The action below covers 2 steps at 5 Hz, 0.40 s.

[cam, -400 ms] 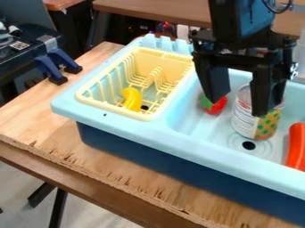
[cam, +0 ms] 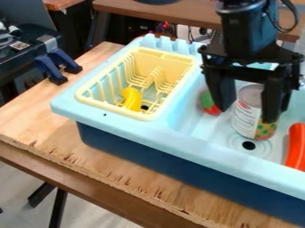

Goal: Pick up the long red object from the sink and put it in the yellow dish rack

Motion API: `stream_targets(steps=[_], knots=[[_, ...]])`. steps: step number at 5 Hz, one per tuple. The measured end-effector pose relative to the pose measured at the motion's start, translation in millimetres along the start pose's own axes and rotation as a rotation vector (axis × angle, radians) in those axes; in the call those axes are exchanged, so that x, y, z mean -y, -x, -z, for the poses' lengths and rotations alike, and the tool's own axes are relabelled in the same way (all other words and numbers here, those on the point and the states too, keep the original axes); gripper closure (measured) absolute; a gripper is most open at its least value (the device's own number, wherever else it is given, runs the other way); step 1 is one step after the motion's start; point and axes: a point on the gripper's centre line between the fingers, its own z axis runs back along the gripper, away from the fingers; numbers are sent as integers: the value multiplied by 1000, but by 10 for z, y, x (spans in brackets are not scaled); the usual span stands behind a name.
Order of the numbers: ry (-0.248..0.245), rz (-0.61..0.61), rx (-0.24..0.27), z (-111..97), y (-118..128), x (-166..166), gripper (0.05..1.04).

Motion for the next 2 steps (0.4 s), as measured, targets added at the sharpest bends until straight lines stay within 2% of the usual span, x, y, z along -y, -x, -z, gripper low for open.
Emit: stream_targets(steps=[1, 2], knots=[[-28, -97, 81, 112, -216, 43, 81], [12, -90, 88, 319, -348, 119, 81]])
